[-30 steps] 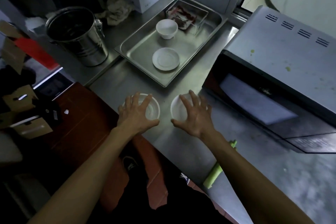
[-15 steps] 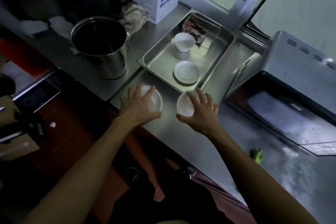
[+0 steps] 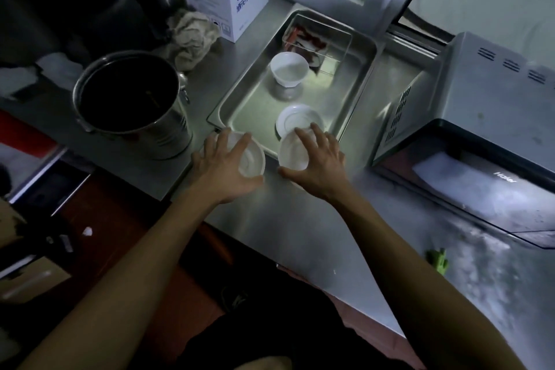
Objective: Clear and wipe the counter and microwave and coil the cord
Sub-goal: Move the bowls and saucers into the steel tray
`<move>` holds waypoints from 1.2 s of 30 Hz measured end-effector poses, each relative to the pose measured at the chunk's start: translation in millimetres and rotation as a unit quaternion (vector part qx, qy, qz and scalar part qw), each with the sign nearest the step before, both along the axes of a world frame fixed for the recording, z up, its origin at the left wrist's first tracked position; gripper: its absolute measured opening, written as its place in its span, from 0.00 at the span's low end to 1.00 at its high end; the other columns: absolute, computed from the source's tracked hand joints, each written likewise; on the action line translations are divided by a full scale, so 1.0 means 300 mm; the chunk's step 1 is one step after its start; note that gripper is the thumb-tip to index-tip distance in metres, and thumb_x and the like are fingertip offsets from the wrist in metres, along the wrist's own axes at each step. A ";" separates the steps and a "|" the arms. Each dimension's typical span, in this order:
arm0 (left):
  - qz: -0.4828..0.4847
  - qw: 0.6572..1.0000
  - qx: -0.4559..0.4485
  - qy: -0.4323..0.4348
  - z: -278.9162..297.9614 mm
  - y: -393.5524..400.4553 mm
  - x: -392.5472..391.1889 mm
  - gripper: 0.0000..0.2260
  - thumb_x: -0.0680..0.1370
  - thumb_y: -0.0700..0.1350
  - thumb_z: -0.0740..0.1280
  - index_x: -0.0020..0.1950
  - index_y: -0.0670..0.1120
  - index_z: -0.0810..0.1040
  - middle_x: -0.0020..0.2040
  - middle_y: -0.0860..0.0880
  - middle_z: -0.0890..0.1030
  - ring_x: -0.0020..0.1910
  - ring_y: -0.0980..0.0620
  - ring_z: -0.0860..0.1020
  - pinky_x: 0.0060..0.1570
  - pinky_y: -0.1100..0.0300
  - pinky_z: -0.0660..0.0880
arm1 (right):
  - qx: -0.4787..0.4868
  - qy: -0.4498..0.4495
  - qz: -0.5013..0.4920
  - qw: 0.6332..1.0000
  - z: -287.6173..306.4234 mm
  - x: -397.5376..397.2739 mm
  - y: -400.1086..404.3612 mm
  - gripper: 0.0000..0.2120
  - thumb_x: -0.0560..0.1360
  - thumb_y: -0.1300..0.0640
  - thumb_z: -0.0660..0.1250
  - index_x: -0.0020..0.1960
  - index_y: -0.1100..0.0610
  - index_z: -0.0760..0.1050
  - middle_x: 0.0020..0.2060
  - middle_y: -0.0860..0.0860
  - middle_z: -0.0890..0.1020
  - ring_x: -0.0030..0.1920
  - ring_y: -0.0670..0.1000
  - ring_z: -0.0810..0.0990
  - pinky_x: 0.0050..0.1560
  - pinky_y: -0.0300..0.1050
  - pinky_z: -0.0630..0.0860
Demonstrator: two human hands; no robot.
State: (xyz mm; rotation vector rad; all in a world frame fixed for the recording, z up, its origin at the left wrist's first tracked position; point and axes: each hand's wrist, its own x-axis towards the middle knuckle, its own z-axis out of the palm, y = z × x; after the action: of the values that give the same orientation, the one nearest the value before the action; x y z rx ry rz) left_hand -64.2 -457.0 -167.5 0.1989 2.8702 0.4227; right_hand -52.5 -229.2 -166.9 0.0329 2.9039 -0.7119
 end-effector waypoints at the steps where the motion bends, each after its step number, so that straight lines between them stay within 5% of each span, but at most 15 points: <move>1: 0.000 1.000 -0.005 0.001 0.004 0.007 -0.027 0.45 0.62 0.74 0.63 0.76 0.62 0.54 0.77 0.51 0.52 0.75 0.42 0.53 0.69 0.36 0.60 | -0.001 0.004 0.000 1.000 -0.006 -0.032 0.009 0.44 0.67 0.32 0.71 0.77 0.39 0.55 0.80 0.47 0.52 0.78 0.59 0.50 0.72 0.66 0.56; 19: -0.060 0.998 -0.021 -0.015 -0.047 0.098 -0.444 0.44 0.64 0.73 0.65 0.76 0.61 0.55 0.77 0.50 0.55 0.75 0.42 0.55 0.67 0.36 0.64 | 0.096 -0.048 0.050 0.993 -0.258 -0.488 0.051 0.50 0.65 0.28 0.69 0.79 0.44 0.52 0.80 0.52 0.50 0.78 0.64 0.48 0.70 0.73 0.55; 24: -0.083 0.995 -0.005 -0.056 -0.063 0.103 -0.521 0.44 0.67 0.71 0.67 0.78 0.62 0.51 0.80 0.49 0.50 0.78 0.43 0.49 0.73 0.38 0.56 | 0.118 -0.077 0.024 0.990 -0.316 -0.510 0.039 0.50 0.65 0.28 0.69 0.79 0.44 0.52 0.80 0.52 0.49 0.78 0.64 0.48 0.70 0.72 0.56; 36: -0.105 0.992 0.003 -0.075 -0.106 0.079 -0.615 0.43 0.67 0.72 0.66 0.77 0.63 0.50 0.80 0.50 0.50 0.78 0.43 0.48 0.71 0.36 0.57 | 0.116 -0.103 0.001 0.988 -0.361 -0.535 0.019 0.49 0.66 0.29 0.70 0.78 0.43 0.51 0.80 0.51 0.47 0.78 0.64 0.45 0.72 0.71 0.54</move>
State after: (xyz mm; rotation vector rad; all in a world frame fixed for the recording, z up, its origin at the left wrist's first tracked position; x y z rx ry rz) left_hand -248.7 -433.4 -199.3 0.4458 2.6651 0.3863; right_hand -212.9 -223.3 -275.1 0.1234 2.7684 -0.3431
